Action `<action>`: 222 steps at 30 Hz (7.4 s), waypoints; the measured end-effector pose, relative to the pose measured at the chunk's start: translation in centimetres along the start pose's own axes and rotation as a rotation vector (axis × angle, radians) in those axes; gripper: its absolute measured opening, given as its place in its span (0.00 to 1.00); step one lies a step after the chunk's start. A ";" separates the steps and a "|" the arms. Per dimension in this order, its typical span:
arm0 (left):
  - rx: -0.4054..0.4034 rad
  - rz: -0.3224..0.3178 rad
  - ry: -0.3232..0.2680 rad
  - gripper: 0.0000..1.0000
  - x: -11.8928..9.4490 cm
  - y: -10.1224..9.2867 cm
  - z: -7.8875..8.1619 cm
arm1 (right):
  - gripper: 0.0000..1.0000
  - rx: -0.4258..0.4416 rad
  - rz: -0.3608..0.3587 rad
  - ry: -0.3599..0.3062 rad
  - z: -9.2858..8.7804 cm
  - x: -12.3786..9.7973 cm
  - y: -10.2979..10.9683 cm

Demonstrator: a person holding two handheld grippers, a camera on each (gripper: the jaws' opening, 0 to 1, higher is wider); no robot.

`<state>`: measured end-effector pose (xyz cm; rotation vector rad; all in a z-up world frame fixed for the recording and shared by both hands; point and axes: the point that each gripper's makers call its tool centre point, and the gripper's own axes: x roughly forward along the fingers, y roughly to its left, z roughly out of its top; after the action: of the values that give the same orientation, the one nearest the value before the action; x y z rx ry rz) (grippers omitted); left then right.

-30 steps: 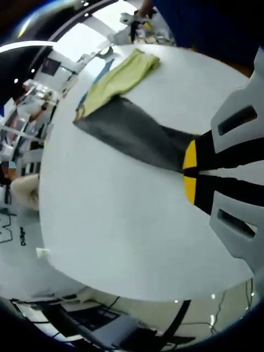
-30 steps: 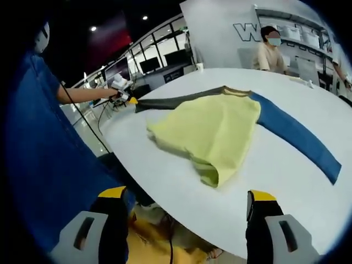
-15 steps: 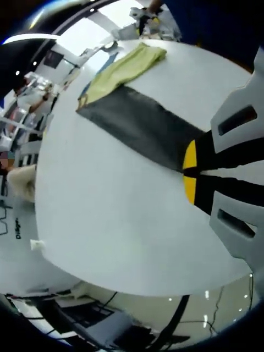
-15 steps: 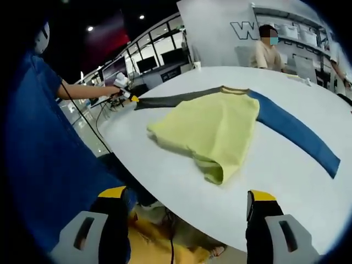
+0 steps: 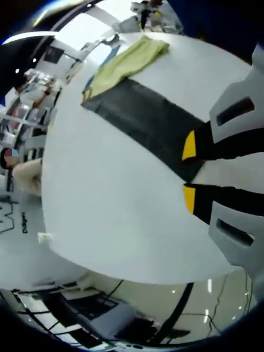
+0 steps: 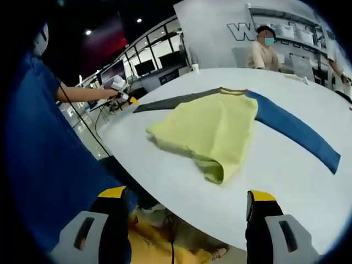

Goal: Fold the garment on the visible template until the final outline fits inside the template.

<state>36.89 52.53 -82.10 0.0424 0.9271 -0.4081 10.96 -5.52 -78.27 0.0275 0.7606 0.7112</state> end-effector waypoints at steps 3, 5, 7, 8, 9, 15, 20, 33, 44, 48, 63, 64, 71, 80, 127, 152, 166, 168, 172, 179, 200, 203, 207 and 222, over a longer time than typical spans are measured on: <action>0.005 0.008 -0.054 0.20 -1.0 -0.9 1.0 | 0.90 0.000 0.008 -0.008 0.0 0.3 0.0; 0.007 0.002 -0.080 0.25 -1.0 -1.3 1.6 | 0.90 0.001 0.016 -0.015 0.0 0.5 0.0; 0.008 -0.009 -0.085 0.29 -1.3 -2.8 1.6 | 0.90 0.003 0.027 -0.022 0.1 0.6 0.0; 0.022 -0.015 -0.089 0.30 -1.2 -3.2 1.7 | 0.90 0.003 0.029 -0.028 0.1 0.7 -0.1; 0.030 -0.017 -0.089 0.32 -1.4 -4.1 1.6 | 0.90 0.000 0.028 -0.034 0.1 0.7 -0.3; 0.097 -0.068 -0.103 0.33 -1.4 -9.4 1.1 | 0.89 -0.003 0.044 -0.055 0.0 0.6 -0.9; 0.117 -0.116 -0.101 0.35 -1.0 -13.5 0.3 | 0.89 -0.004 0.055 -0.071 0.0 0.1 -1.5; 0.154 -0.164 -0.135 0.49 -2.5 -21.0 -0.3 | 0.89 0.006 0.068 -0.106 -0.4 -0.9 -2.6; 0.139 -0.220 -0.154 0.55 -1.5 -23.6 -2.1 | 0.87 0.000 0.095 -0.113 -0.9 -0.8 -3.2; 0.159 -0.259 -0.128 0.55 -1.2 -27.2 -3.7 | 0.86 0.000 0.115 -0.120 -0.7 -0.2 -3.3; 0.133 -0.354 -0.089 0.56 -2.2 -38.1 -8.1 | 0.67 -0.023 -0.001 -0.183 0.3 3.9 -5.9; 0.128 -0.354 -0.092 0.55 -2.3 -38.2 -8.2 | 0.66 -0.015 -0.014 -0.192 0.3 4.0 -6.4; 0.101 -0.347 -0.093 0.55 -2.8 -38.9 -9.1 | 0.57 -0.018 -0.139 -0.199 0.3 4.6 -8.9; 0.075 -0.345 -0.090 0.55 -3.1 -39.2 -9.9 | 0.51 -0.001 -0.198 -0.215 0.8 5.6 -9.2; -0.076 -0.334 -0.170 0.60 1.6 -40.7 -8.0 | 0.00 -0.164 -0.101 -0.187 10.3 2.6 -7.1; -0.233 -0.481 -0.270 0.66 2.8 -42.9 -4.9 | 0.00 -0.193 -0.083 -0.205 12.7 2.3 -6.6; -0.365 -0.565 -0.398 0.61 -1.0 -40.7 -0.5 | 0.00 -0.183 -0.076 -0.210 12.8 2.7 -6.4; -0.356 -0.543 -0.388 0.62 -0.7 -40.4 -0.7 | 0.00 -0.183 -0.076 -0.209 12.9 2.7 -6.4; -0.311 -0.453 -0.284 0.65 1.3 -39.4 -4.1 | 0.00 -0.188 -0.077 -0.213 13.1 2.7 -6.4; -0.269 -0.474 -0.224 0.67 2.8 -40.7 -5.9 | 0.00 -0.194 -0.079 -0.214 13.6 2.4 -6.6; -0.468 -0.658 -0.264 0.49 2.9 -43.7 -2.1 | 0.00 -0.191 -0.091 -0.213 13.7 2.0 -7.0; -0.412 -0.656 -0.184 0.52 3.1 -44.3 -4.1 | 0.00 -0.191 -0.091 -0.217 13.8 2.0 -7.0; -0.318 -0.645 -0.153 0.53 3.5 -45.4 -6.0 | 0.00 -0.191 -0.091 -0.222 13.9 2.0 -7.0; -0.343 -0.600 -0.231 0.00 1.7 -42.0 -2.4 | 0.00 -0.191 -0.091 -0.232 14.3 2.1 -7.1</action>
<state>20.85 13.72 -79.09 -0.5983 0.7571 -0.7832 25.28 -6.55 -70.99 -0.0966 0.4675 0.6775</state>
